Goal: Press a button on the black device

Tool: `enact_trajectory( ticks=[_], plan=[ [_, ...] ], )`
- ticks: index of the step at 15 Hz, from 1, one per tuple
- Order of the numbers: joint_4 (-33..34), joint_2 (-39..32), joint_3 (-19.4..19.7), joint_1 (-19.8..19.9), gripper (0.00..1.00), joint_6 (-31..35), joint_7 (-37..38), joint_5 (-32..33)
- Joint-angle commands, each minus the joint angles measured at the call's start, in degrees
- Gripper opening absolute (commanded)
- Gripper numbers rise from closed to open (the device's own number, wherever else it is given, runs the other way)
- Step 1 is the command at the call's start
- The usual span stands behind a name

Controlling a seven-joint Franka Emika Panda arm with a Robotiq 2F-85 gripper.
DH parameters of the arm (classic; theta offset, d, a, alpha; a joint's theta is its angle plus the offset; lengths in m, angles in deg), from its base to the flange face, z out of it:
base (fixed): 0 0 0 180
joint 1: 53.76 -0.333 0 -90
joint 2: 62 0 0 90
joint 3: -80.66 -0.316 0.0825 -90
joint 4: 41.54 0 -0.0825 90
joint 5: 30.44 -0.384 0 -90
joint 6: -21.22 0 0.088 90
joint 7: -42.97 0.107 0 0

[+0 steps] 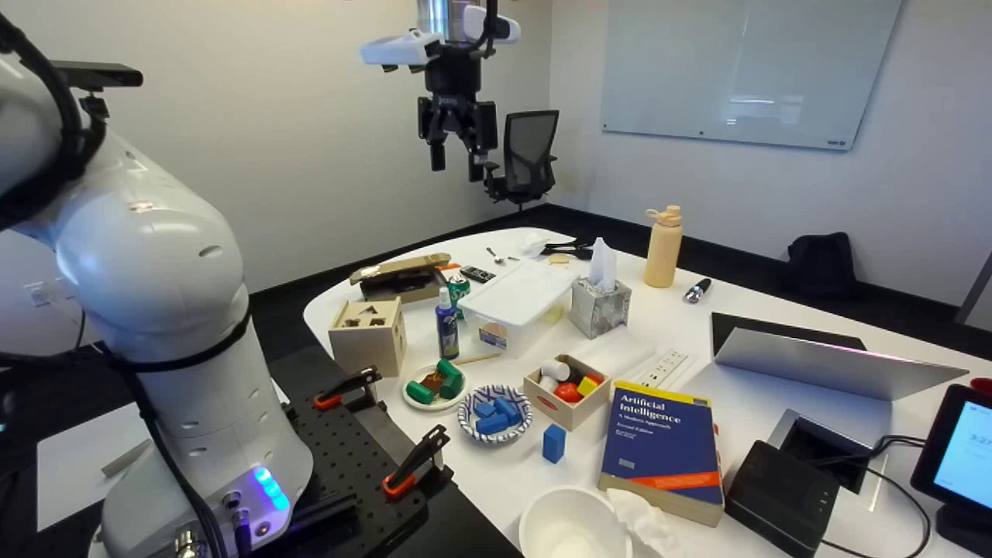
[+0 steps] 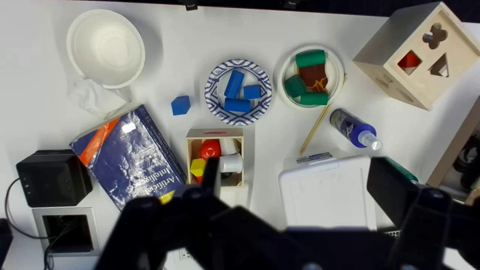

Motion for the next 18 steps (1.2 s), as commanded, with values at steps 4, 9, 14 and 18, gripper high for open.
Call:
enact_trajectory(
  ticks=[4,9,14,18],
  plan=[
    [0.11,-0.02,-0.08,0.11,1.0,-0.14,-0.06,-0.05],
    [8.63,-12.72,4.23,2.81,1.0,2.19,1.07,-2.48],
    [19.52,-29.82,8.73,6.43,1.0,8.95,2.54,-3.56],
    [27.92,-44.46,11.07,9.56,1.0,16.21,4.79,-7.51]
  ],
)
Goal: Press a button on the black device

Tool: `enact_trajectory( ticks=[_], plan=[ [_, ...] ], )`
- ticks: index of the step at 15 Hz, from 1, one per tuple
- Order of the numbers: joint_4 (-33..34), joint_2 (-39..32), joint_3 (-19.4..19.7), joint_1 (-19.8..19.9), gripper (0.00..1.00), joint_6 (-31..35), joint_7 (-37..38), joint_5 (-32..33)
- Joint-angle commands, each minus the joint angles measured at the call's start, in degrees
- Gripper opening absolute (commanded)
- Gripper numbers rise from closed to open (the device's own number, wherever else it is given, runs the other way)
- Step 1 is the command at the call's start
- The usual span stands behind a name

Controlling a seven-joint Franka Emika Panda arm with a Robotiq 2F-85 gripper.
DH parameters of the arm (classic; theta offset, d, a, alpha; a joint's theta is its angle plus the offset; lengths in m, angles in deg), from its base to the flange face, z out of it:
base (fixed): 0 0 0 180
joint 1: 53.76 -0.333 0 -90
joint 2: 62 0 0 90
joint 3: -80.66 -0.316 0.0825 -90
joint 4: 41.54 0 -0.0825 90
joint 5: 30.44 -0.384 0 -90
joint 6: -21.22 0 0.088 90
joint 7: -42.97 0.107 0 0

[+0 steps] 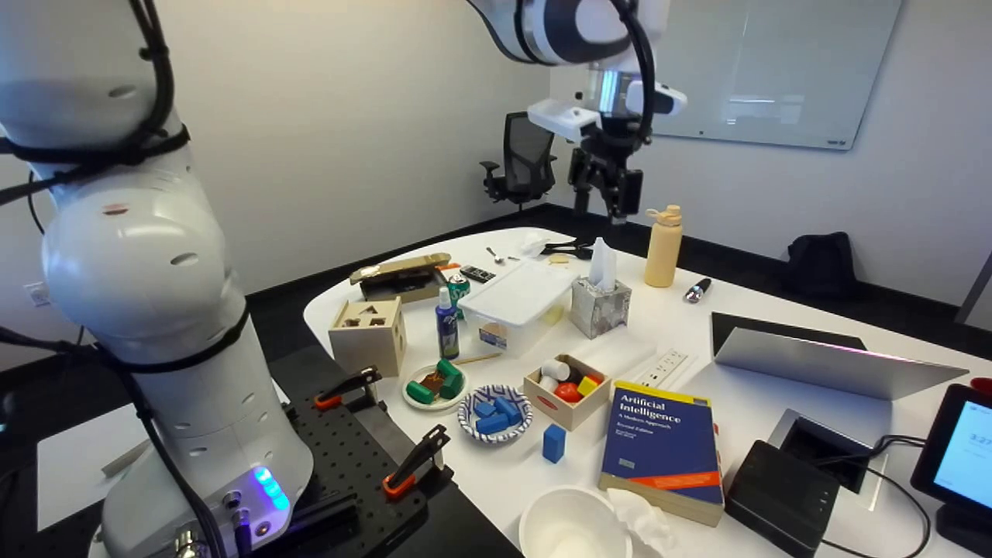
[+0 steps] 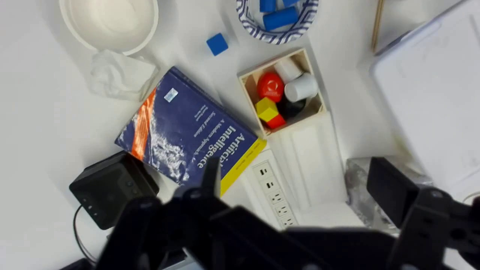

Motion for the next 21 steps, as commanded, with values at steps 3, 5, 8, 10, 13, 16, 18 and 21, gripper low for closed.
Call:
enact_trajectory(
  ticks=[3,5,8,10,13,16,18,21],
  plan=[
    [16.78,-22.14,1.39,4.55,1.0,5.19,3.17,-7.63],
    [23.75,-28.97,1.64,6.79,1.0,4.23,5.18,-9.12],
    [33.65,-37.73,2.08,10.04,1.0,1.8,9.35,-9.81],
    [38.84,-43.05,2.22,12.09,1.0,0.4,11.73,-9.87],
    [44.77,-49.34,2.26,14.9,0.99,-1.69,14.43,-10.34],
    [49.36,-54.34,2.27,17.14,0.69,-2.94,16.56,-11.14],
    [52.4,-57.24,2.35,18.26,0.53,-3.27,18.21,-11.51],
    [56.66,-61.24,2.56,19.31,0.3,-3.2,21.16,-11.55]
  ],
)
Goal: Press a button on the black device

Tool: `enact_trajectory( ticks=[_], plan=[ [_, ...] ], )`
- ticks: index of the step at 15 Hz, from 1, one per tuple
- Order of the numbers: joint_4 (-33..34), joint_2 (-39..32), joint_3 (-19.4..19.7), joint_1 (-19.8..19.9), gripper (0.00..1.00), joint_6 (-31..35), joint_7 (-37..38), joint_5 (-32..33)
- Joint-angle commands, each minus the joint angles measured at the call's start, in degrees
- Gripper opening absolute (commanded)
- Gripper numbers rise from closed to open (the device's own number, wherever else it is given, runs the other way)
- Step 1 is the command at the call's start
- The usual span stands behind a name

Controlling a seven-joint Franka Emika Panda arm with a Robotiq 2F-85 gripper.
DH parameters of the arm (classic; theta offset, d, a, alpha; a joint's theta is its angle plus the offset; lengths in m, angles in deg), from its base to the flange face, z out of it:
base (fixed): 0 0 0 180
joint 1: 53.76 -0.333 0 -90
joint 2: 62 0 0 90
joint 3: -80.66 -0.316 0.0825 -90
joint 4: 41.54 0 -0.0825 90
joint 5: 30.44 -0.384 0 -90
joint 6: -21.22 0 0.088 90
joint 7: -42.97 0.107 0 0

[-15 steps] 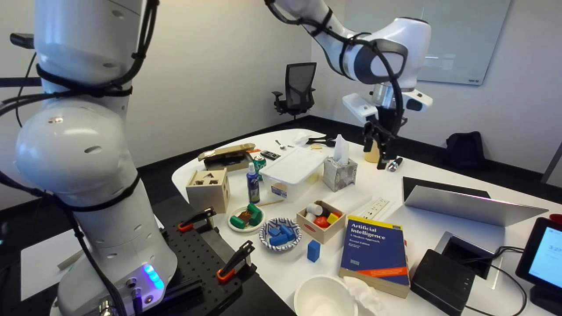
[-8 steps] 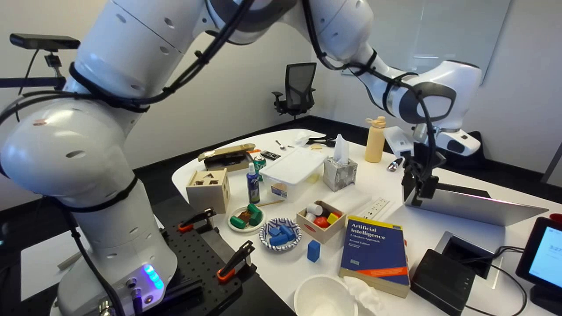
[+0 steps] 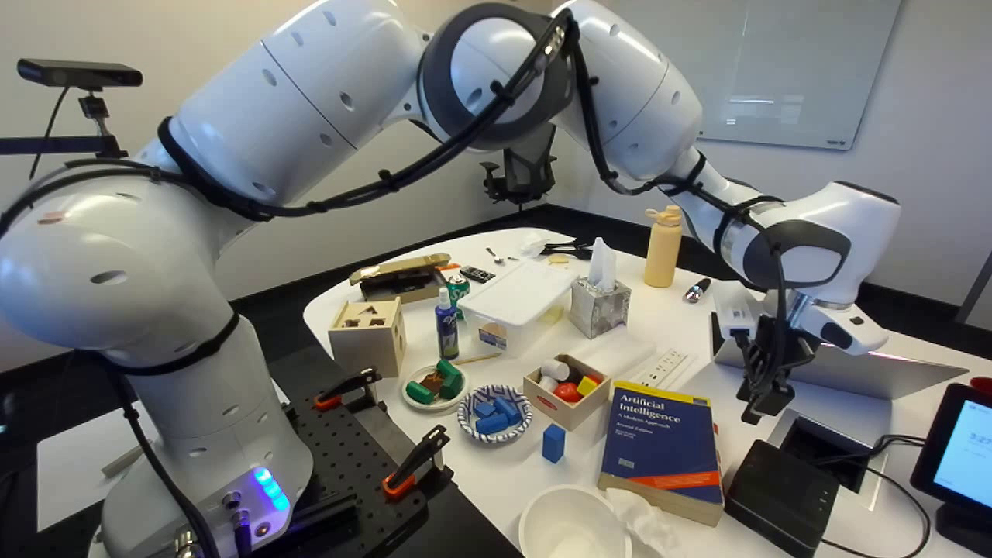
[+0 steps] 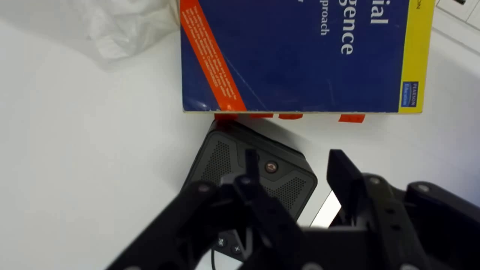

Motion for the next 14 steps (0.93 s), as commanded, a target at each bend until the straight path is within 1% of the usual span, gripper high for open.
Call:
enact_trajectory(
  ticks=[1,2,3,4,5,14],
  plan=[
    [7.7,-5.32,0.54,0.9,0.21,-2.99,4.48,-1.17],
    [9.03,-6.54,0.46,1.09,0.15,-3.23,5.33,-1.1],
    [9.95,-7.39,0.57,1.12,0.06,-3.4,6.2,-0.88],
    [10.99,-8.41,0.59,1.22,0.01,-3.62,6.79,-0.71],
    [11.67,-9.16,0.75,1.21,0.0,-3.78,7.56,-0.51],
    [17.85,-14.43,1.21,2.55,0.0,-6.32,12.41,-0.14]
  ],
)
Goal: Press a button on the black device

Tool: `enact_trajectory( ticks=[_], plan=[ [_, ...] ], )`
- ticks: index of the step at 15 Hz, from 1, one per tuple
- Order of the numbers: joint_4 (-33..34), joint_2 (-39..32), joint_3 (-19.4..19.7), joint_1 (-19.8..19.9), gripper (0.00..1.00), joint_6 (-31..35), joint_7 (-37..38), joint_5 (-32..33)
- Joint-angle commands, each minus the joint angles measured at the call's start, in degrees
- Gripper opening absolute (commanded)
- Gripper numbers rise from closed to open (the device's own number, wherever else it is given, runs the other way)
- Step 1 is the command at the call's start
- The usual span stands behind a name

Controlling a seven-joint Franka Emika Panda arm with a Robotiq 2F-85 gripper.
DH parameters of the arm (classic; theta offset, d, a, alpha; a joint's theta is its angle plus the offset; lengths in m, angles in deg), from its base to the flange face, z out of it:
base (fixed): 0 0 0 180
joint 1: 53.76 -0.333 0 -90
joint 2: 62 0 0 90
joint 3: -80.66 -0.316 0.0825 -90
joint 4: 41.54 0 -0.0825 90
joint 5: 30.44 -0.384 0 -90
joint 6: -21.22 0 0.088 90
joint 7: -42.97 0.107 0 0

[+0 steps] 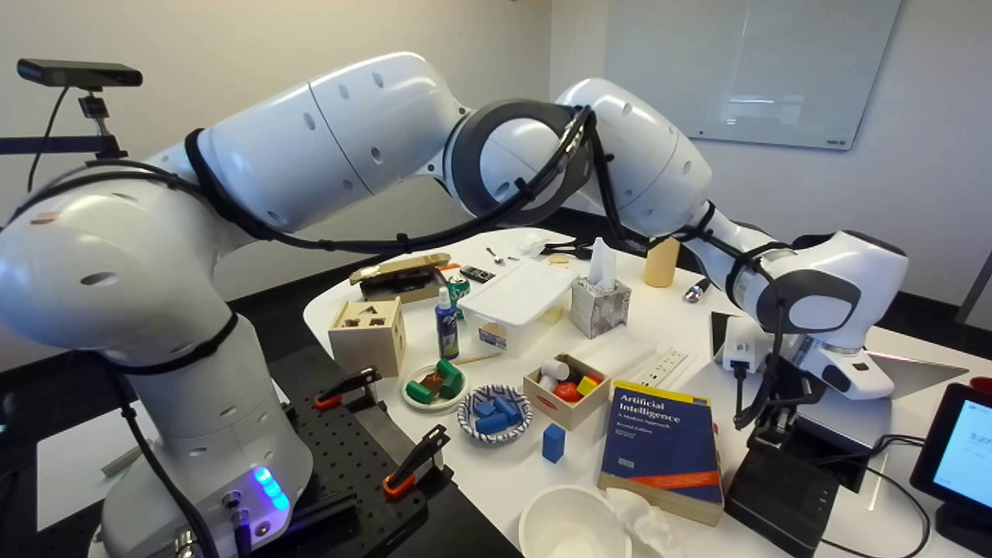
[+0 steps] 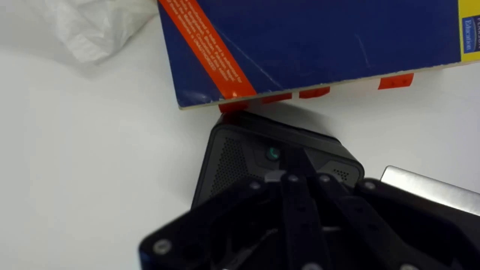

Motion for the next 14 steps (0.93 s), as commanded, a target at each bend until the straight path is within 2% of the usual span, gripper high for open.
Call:
enact_trajectory(
  ticks=[1,14],
  plan=[
    [4.78,-2.94,0.4,0.51,0.0,-3.79,2.53,-0.19],
    [11.05,-8.09,0.12,2.05,0.0,-8.26,6.4,0.34]
  ],
)
